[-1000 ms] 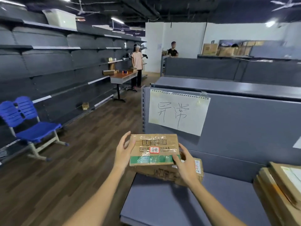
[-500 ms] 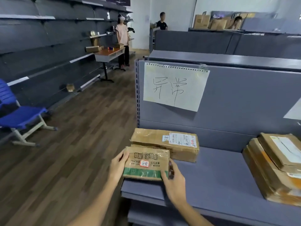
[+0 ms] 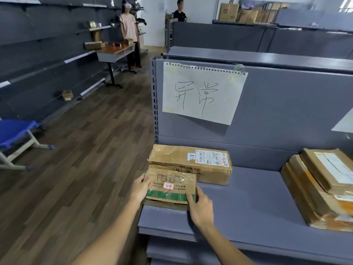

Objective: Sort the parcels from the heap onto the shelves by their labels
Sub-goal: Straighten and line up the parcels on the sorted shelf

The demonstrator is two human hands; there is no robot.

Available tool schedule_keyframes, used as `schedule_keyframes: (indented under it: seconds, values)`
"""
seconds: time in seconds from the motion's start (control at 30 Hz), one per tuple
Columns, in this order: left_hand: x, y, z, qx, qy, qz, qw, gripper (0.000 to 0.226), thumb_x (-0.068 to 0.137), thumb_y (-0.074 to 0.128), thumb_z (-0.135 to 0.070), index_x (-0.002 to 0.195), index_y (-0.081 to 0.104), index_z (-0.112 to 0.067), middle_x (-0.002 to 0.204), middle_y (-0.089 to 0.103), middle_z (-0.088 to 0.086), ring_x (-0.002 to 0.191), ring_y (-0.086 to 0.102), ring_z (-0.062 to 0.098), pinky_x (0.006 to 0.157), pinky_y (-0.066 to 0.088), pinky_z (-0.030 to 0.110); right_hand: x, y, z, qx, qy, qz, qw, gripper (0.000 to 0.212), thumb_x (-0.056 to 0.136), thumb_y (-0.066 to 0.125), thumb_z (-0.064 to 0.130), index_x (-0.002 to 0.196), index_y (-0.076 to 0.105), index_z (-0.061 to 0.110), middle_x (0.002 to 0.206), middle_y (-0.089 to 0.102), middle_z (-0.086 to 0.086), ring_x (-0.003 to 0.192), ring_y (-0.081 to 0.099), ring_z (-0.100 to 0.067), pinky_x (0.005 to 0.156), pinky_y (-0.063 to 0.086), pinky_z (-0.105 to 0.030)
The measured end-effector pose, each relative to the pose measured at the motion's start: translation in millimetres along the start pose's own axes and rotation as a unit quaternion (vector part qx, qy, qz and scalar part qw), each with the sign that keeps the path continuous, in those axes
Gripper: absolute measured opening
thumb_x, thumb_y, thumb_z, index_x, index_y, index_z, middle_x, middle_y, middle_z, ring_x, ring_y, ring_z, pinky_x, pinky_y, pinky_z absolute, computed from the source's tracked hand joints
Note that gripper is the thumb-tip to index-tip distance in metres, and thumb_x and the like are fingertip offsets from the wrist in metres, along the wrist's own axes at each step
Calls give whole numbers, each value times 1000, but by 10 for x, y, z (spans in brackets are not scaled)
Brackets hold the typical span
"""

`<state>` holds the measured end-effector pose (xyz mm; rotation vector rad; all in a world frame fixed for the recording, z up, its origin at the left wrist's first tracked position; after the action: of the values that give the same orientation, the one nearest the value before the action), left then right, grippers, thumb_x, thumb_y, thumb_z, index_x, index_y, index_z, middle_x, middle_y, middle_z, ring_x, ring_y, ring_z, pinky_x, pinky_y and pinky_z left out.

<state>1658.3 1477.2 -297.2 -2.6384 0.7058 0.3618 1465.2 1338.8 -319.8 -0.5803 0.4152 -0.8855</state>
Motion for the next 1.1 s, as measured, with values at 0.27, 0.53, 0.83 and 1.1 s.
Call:
schedule_keyframes:
  seconds: [0.27, 0.53, 0.83, 1.1]
  values:
    - [93, 13, 65, -11, 5, 31, 999, 39, 105, 47, -31, 143, 53, -22, 132, 66, 5, 122, 61, 24, 106, 46, 43, 4, -20, 68, -5, 4, 1, 1000, 80, 77, 25, 83, 142, 45, 41, 112, 68, -2, 108, 61, -25, 87, 57, -46]
    - [190, 23, 231, -40, -33, 65, 997, 51, 103, 44, -47, 151, 43, -28, 144, 57, 2, 131, 54, 23, 115, 36, 50, -45, -66, 34, 31, 1, -6, 1000, 81, 78, 30, 83, 144, 46, 38, 115, 69, 3, 109, 63, -18, 90, 58, -45]
    - [22, -49, -35, 52, 0, 71, 996, 73, 99, 23, -68, 160, 12, -29, 167, 13, -2, 154, 15, 25, 124, 10, 53, -42, -209, 82, 44, 19, 6, 999, 86, 79, 39, 89, 137, 52, 27, 124, 65, 1, 118, 59, -20, 97, 54, -44]
    - [-225, -236, -655, 176, 228, -68, 955, 69, 101, 30, -62, 160, 8, -33, 166, -4, -10, 153, -8, 12, 124, -2, 48, 21, -1058, 371, -223, -104, -82, 966, 79, 85, 38, 79, 145, 43, 28, 147, 47, -1, 133, 40, -26, 105, 42, -43]
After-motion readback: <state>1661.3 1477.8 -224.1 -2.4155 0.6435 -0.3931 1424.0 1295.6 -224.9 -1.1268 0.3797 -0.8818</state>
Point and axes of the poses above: each hand's wrist, its own x-axis towards the middle knuckle, its own y-axis out of the palm, z = x × y, the point moved 3 cm from there along x, towards the middle knuckle
